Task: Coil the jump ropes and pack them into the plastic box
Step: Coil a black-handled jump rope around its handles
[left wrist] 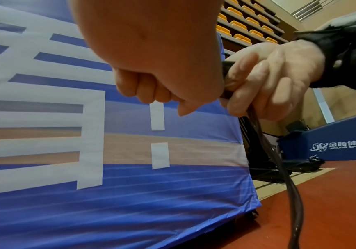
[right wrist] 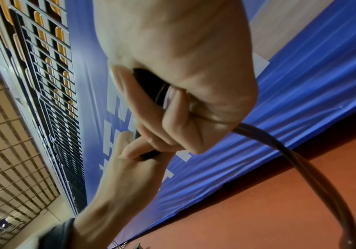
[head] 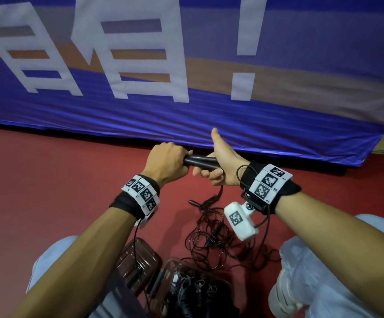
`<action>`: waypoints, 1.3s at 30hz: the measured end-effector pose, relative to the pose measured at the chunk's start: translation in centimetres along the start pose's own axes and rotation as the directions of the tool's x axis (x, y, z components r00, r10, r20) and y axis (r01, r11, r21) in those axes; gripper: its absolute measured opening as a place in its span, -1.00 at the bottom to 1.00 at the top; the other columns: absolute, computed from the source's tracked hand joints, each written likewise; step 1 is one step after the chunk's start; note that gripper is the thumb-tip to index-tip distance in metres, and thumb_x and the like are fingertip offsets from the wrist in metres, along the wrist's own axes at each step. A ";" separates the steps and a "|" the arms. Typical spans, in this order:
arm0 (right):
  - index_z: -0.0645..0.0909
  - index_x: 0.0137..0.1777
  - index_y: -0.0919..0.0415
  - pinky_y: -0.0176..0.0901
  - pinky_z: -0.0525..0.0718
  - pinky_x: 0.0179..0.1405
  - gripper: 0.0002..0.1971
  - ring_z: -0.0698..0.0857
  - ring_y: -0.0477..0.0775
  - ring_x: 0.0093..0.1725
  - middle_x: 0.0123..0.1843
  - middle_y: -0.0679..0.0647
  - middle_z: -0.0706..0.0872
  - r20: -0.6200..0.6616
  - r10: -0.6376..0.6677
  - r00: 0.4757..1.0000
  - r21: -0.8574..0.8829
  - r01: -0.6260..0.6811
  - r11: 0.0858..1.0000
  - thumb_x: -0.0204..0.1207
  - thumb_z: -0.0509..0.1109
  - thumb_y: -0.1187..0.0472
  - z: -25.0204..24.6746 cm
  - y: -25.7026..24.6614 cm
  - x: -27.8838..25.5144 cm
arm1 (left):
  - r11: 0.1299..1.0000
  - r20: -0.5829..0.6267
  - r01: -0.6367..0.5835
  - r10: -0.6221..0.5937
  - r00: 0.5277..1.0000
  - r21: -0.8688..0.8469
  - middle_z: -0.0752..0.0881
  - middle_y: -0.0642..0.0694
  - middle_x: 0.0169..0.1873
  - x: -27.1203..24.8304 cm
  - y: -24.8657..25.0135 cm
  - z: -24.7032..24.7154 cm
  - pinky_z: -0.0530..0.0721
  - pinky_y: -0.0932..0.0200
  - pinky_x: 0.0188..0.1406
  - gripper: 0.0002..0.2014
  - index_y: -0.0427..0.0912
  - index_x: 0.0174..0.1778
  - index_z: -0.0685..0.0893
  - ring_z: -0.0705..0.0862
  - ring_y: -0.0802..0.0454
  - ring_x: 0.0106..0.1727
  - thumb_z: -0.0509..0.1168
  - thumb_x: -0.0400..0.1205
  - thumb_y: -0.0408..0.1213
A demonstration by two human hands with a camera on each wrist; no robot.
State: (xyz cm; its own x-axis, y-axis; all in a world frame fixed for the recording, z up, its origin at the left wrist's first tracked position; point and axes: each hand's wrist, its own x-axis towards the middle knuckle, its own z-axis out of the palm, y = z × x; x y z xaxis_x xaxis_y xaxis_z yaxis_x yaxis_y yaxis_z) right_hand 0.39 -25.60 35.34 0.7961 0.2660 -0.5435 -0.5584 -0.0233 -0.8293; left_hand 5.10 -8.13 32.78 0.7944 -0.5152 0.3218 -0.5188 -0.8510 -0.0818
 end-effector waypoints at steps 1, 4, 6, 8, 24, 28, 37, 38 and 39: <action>0.74 -0.23 0.49 -0.28 0.25 -0.65 0.20 0.22 -0.07 -0.70 -0.48 0.14 0.52 -0.019 -0.004 1.000 -0.031 0.004 1.000 0.51 -0.33 -0.65 -0.1 0.1 0.0 | 1.000 0.010 -0.011 0.011 1.000 -0.009 0.71 -0.15 -0.45 -0.1 0.1 0.0 0.44 0.04 -0.40 -0.59 -0.05 -0.46 0.46 0.68 -0.34 -0.37 0.18 0.72 -0.03; 0.74 -0.26 0.49 -0.27 0.28 -0.64 0.24 0.24 -0.04 -0.71 -0.47 0.18 0.53 -0.018 -0.002 1.000 -0.063 0.001 0.998 0.47 -0.37 -0.67 -0.5 0.1 -0.2 | 0.999 0.027 -0.031 0.031 0.999 -0.016 0.69 -0.12 -0.47 -0.3 0.2 -0.2 0.43 0.04 -0.42 -0.60 -0.02 -0.47 0.37 0.66 -0.33 -0.40 0.18 0.70 -0.04; 0.75 -0.23 0.51 -0.23 0.23 -0.58 0.27 0.27 -0.03 -0.70 -0.44 0.20 0.58 0.018 -0.022 1.000 -0.021 0.022 1.000 0.42 -0.39 -0.69 -0.7 0.1 -0.1 | 1.000 0.058 0.008 -0.008 0.998 -0.002 0.67 -0.11 -0.48 -0.3 0.1 -0.6 0.44 0.04 -0.41 -0.61 -0.04 -0.46 0.41 0.66 -0.31 -0.39 0.20 0.69 -0.04; 0.76 -0.14 0.47 -0.21 0.14 -0.54 0.28 0.28 -0.02 -0.67 -0.35 0.22 0.63 0.089 -0.063 0.994 0.137 0.051 0.989 0.39 -0.40 -0.71 -0.8 0.1 0.4 | 0.992 0.090 0.122 -0.120 0.989 -0.019 0.65 -0.13 -0.44 0.0 -0.2 -1.0 0.43 0.05 -0.39 -0.68 -0.09 -0.43 0.50 0.67 -0.31 -0.35 0.26 0.63 -0.07; 0.43 -0.40 0.08 -0.07 0.47 -0.21 -0.45 0.63 0.22 -0.21 -0.33 -0.03 0.56 -0.104 -0.617 0.780 -0.989 -0.013 0.149 0.40 0.59 -0.32 -0.3 0.7 0.7 | 0.983 0.412 0.143 -0.177 0.894 0.111 0.76 -0.20 -0.01 -1.2 2.0 3.0 0.63 -0.02 -0.17 -0.78 -0.20 0.04 0.70 0.77 -0.27 0.00 0.24 0.59 -0.19; 0.58 -0.39 0.09 -0.09 0.45 -0.26 -0.39 0.61 0.14 -0.30 -0.41 -0.03 0.61 -0.024 -0.621 0.783 -0.994 0.046 0.095 0.29 0.52 -0.50 -2.5 -0.1 0.6 | 0.993 0.370 -0.062 0.019 0.929 0.103 0.77 -0.22 -0.13 -1.0 1.8 2.1 0.58 -0.01 -0.25 -0.76 -0.17 -0.12 0.72 0.75 -0.31 -0.10 0.22 0.61 -0.12; 0.83 -0.28 0.14 -0.11 0.44 -0.35 -0.53 0.44 -0.01 -0.39 -0.41 0.16 0.61 0.109 -0.539 0.835 -0.727 0.437 0.530 0.45 0.55 -0.31 -4.3 -1.7 0.2 | 0.984 -0.023 -0.041 0.038 0.999 -0.175 0.66 -0.25 -0.53 -1.1 2.0 -1.2 0.45 0.02 -0.50 -0.73 -0.21 -0.49 0.60 0.62 -0.44 -0.45 0.37 0.51 -0.21; 0.83 -0.22 0.17 -0.21 0.45 -0.37 -0.55 0.46 -0.04 -0.40 -0.40 0.12 0.59 0.125 -0.499 0.858 -0.706 0.430 0.563 0.50 0.53 -0.27 -4.4 -1.9 0.1 | 0.968 -0.075 -0.036 0.018 0.997 -0.249 0.63 -0.23 -0.57 -1.1 1.9 -1.2 0.46 0.03 -0.54 -0.72 -0.20 -0.52 0.57 0.59 -0.42 -0.50 0.36 0.49 -0.20; 0.84 -0.17 0.18 -0.30 0.44 -0.42 -0.60 0.46 -0.08 -0.43 -0.41 0.08 0.57 0.151 -0.464 0.873 -0.687 0.430 0.586 0.58 0.51 -0.18 -4.7 -2.0 0.2 | 0.947 -0.108 -0.024 -0.011 0.994 -0.321 0.59 -0.19 -0.62 -1.1 1.9 -1.3 0.45 0.06 -0.56 -0.68 -0.17 -0.56 0.53 0.57 -0.37 -0.53 0.33 0.50 -0.16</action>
State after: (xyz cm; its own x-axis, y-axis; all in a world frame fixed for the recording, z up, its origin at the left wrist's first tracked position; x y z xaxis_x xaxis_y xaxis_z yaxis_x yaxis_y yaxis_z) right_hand 2.72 -29.98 36.25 0.9189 0.3881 -0.0699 0.1756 -0.5614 -0.8087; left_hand 2.84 -9.03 33.45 0.7615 -0.4916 0.4225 -0.6117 -0.7607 0.2173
